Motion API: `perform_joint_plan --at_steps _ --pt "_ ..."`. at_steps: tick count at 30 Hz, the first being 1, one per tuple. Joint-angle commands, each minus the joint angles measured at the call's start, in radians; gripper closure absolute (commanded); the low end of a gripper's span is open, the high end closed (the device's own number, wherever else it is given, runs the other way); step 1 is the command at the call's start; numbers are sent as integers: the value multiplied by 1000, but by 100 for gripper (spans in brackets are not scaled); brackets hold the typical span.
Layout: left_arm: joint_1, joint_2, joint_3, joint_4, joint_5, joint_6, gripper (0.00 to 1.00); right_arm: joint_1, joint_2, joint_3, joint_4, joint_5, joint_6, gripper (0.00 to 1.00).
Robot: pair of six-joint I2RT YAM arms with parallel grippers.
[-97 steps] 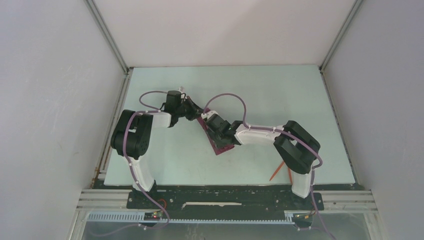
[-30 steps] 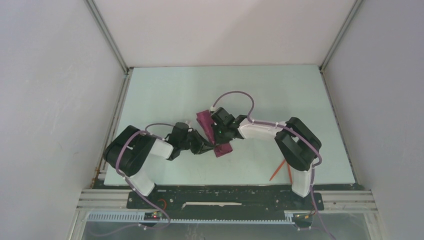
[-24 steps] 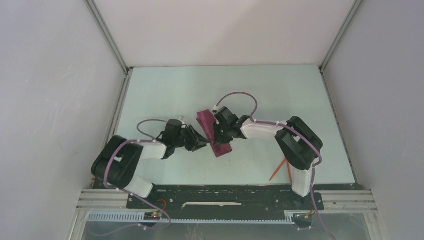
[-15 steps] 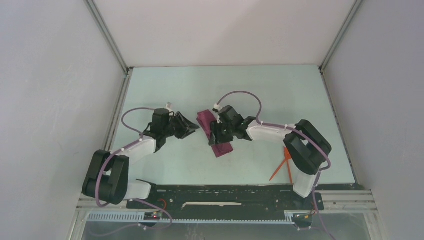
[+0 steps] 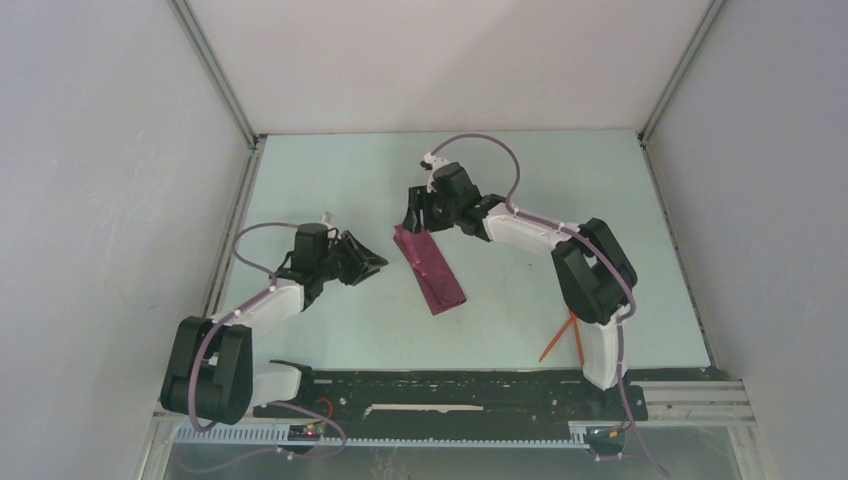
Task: Fold the napkin into a case and place the utensils inside
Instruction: Smooth out the smaller rectangle-folded napkin at the center of the board, then stuff the top corner of the smaller-rectangle-folded napkin into the folded napkin.
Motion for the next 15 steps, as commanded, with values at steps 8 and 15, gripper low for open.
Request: perform_joint_plan --at_steps 8,15 --pt "11 9 19 25 48 30 49 -2 153 194 -71 25 -47 47" --pt "11 217 178 183 68 -85 57 -5 170 188 -72 49 -33 57"
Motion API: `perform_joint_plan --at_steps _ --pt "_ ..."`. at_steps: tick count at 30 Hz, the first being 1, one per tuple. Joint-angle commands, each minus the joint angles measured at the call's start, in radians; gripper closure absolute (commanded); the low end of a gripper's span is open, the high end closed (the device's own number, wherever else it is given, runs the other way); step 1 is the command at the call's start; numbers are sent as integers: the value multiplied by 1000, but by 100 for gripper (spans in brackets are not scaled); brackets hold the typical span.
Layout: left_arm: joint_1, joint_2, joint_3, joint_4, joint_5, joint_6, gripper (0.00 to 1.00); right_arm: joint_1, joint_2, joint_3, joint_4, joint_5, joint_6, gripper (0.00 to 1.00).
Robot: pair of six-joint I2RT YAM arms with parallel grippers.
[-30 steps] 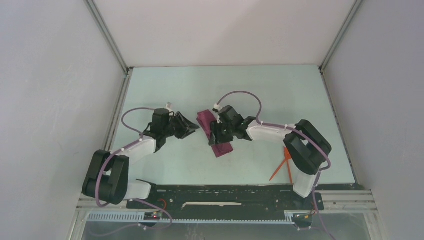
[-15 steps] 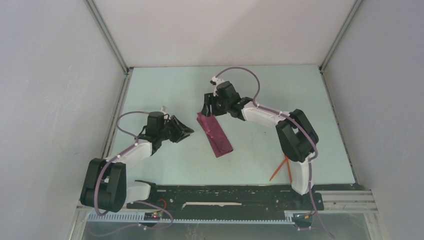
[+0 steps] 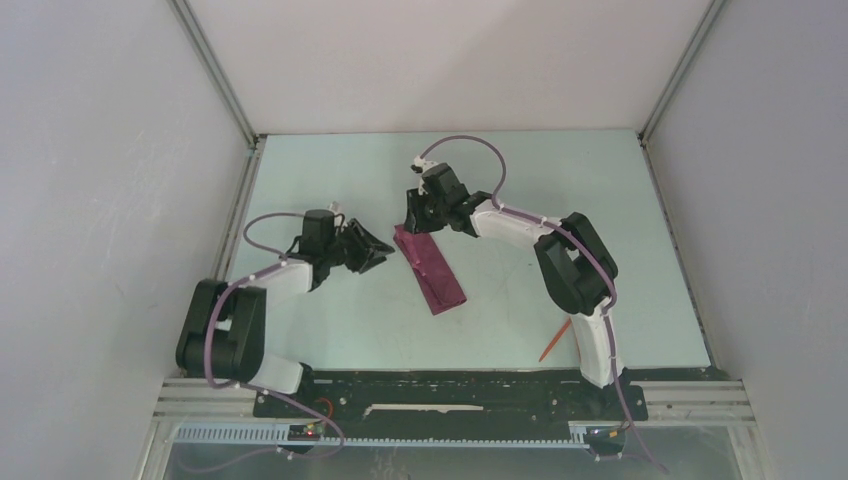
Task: Fold the napkin into a case and place the utensils inside
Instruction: Stuff the top corner of the smaller-rectangle-folded napkin into the folded napkin.
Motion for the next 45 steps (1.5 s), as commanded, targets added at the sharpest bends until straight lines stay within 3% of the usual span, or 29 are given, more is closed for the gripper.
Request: perform_joint_plan --at_steps 1,5,16,40,43,45 --pt "4 100 144 129 17 -58 61 1 26 38 -2 33 -3 58" --pt "5 198 221 128 5 -80 66 6 42 47 -14 59 -12 59" --pt "1 314 260 141 -33 -79 69 26 75 76 -18 105 -38 57" --pt "-6 428 294 127 -57 -66 84 75 171 162 -61 222 -96 56" --pt "-6 434 299 120 -60 -63 86 89 185 159 -60 258 -110 59" --pt "-6 437 302 118 -61 -63 87 95 191 161 -58 276 -111 67"
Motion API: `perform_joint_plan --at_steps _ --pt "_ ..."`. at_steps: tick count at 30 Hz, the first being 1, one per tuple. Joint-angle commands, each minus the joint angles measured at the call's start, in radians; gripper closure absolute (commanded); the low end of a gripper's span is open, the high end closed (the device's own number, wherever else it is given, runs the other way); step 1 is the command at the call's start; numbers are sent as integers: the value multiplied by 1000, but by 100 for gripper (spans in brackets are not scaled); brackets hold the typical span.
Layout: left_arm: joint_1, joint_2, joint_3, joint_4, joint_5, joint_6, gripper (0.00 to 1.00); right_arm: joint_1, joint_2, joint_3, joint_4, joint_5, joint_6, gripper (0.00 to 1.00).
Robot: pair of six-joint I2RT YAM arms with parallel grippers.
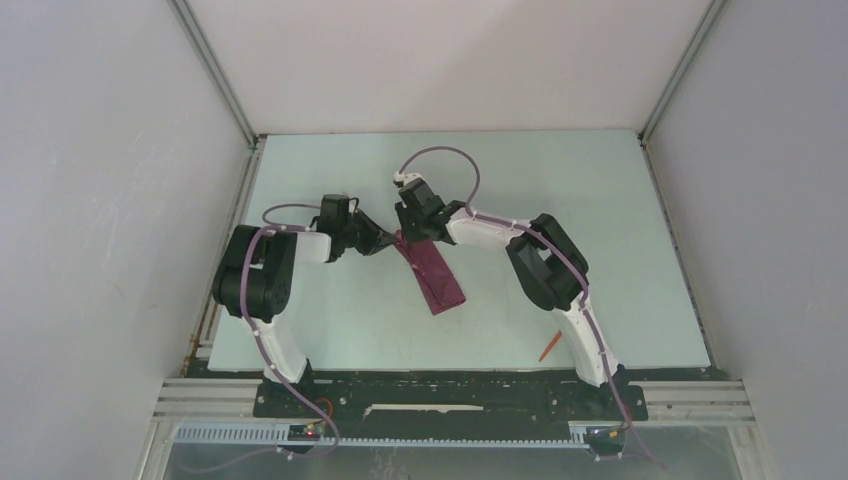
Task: Fold the napkin into a case and place the utensils inside
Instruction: Stuff the top corner of the smaller-rectangle-folded napkin into the folded napkin.
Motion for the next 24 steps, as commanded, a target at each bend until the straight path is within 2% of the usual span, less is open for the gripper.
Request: perform_joint_plan --at_steps 1,9,16,20,24 --pt "-5 13 38 2 -20 14 88 21 32 34 -4 74 -35 70" --pt "-5 18 37 -8 -28 24 91 18 -10 71 -19 73 -49 99" --pt "-5 18 35 -8 -28 28 91 -7 -82 35 10 -20 1 100" --pt "-5 15 33 -6 -28 30 92 -20 -74 24 31 -104 36 100" --pt "-5 9 30 -6 -31 32 92 -25 -69 18 28 -121 41 100"
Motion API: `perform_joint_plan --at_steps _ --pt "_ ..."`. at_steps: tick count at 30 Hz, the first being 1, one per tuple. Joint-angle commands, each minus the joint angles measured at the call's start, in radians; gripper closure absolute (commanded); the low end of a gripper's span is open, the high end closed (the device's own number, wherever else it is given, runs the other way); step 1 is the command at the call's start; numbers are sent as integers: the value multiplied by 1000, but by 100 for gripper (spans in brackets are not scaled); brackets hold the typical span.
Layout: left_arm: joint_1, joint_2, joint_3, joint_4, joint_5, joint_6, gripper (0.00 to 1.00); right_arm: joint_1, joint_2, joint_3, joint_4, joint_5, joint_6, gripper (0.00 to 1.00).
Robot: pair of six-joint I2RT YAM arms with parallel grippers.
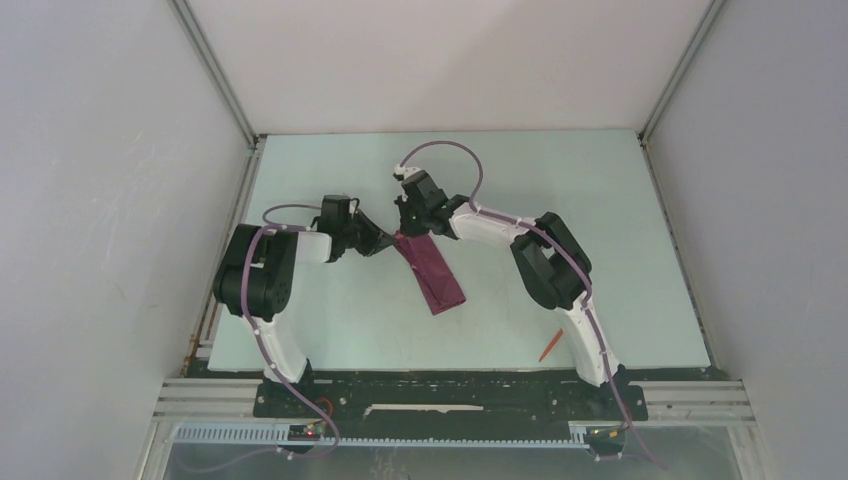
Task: Fold the napkin into a case and place the utensils inside
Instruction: Stuff the top corner of the smaller-rectangle-folded napkin into the folded napkin.
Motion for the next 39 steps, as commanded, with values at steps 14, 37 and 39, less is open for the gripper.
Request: perform_joint_plan --at_steps 14,37,39 --pt "-5 -15 30 -6 -22 38 94 82 8 155 -214 355 -157 44" --pt "-5 -16 35 -11 -23 40 95 80 120 193 -202 406 -61 76" --pt "-5 -14 34 -11 -23 40 95 77 120 195 -198 397 -61 82"
